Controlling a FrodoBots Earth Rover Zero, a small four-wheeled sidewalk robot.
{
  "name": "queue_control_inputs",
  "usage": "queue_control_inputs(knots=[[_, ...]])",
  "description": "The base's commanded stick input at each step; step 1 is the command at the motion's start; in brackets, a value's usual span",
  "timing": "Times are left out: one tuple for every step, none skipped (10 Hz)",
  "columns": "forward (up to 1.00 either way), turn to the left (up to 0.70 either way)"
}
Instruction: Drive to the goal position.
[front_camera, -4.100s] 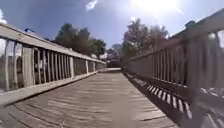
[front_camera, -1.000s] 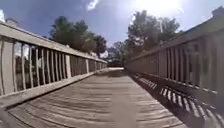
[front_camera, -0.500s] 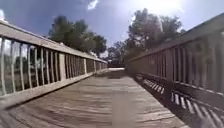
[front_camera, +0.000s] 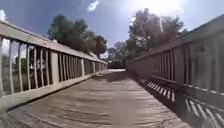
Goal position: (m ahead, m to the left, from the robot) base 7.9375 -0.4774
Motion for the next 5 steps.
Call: queue_control_inputs(knots=[[0.7, 0.0], [0.7, 0.0], [0.7, 0.0], [0.7, 0.0], [0.7, 0.0]])
